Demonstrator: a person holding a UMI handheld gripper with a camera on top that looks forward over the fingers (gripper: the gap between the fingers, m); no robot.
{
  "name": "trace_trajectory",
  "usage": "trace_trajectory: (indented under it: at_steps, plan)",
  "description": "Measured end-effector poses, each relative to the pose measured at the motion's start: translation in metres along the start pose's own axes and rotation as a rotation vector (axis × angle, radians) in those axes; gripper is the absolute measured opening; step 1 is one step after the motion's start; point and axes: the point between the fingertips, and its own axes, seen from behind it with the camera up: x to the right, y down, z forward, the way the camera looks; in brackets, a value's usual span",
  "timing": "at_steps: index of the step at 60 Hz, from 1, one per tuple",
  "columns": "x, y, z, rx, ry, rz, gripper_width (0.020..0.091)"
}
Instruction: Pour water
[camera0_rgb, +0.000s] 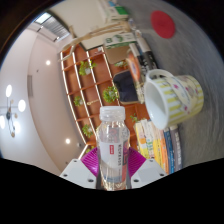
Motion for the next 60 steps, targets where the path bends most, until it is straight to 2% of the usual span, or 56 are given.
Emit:
trace_trajectory:
  at_steps: [4, 8, 13, 20, 25, 26, 32, 33, 34, 41, 51, 56, 60]
  plan:
    - [-0.018, -0.002, -0.001, -0.02, 0.031, -0.275, 0.0377]
    - [-0.038, -0.019, -0.006, -0.003, 0.074, -0.614, 0.0377]
    - [-0.052, -0.066, -0.018, 0.07, 0.167, -1.02, 0.0375]
    - [-0.053, -0.145, -0.035, 0.175, 0.408, -1.485, 0.0375]
    - [-0.056, -0.189, -0.052, 0.254, 0.534, -1.679, 0.0375]
    - [-0.048, -0.209, -0.051, 0.269, 0.548, -1.715, 0.0374]
    - [-0.035, -0.24, -0.073, 0.304, 0.654, -1.778, 0.0374]
    - [-0.032, -0.243, -0.074, 0.309, 0.659, -1.772, 0.0374]
    - [-0.018, -0.267, -0.072, 0.315, 0.654, -1.775, 0.0374]
    - [-0.005, -0.279, -0.079, 0.317, 0.674, -1.737, 0.0375]
    - [0.027, -0.292, -0.072, 0.268, 0.688, -1.745, 0.0376]
    - [0.023, -0.286, -0.07, 0.289, 0.649, -1.758, 0.0375]
    - [0.023, -0.286, -0.071, 0.293, 0.637, -1.761, 0.0417]
